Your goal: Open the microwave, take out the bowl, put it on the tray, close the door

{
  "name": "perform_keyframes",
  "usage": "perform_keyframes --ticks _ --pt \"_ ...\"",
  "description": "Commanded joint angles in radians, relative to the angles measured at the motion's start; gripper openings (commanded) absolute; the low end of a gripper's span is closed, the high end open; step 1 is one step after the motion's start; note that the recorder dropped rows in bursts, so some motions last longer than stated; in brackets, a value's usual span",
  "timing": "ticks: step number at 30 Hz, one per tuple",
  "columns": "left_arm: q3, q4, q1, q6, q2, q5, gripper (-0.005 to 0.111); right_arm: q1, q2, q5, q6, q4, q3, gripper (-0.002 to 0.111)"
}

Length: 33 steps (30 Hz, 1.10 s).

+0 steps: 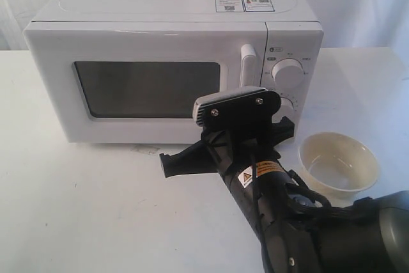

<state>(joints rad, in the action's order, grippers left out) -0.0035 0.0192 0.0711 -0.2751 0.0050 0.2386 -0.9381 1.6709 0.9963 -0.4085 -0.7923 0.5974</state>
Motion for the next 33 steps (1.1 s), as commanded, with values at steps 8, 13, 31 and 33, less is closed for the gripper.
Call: perform_keyframes --ticks 8,13,31,33 --pt "0.004 0.0 -0.002 -0.005 -0.005 0.006 0.0 -0.008 -0.294 -0.369 -0.087 -0.068 -0.029 0.0" --pt "0.004 0.0 -0.002 -0.005 -0.005 0.006 0.0 0.036 -0.553 -0.553 -0.087 -0.067 -0.107 0.0" --pt "0.004 0.0 -0.002 -0.005 -0.005 0.006 0.0 0.596 -1.428 -0.856 -0.078 -0.067 -0.577 0.0" --pt "0.004 0.0 -0.002 -0.005 -0.005 0.006 0.0 0.643 -1.496 -0.852 -0.085 -0.061 -0.597 0.0"
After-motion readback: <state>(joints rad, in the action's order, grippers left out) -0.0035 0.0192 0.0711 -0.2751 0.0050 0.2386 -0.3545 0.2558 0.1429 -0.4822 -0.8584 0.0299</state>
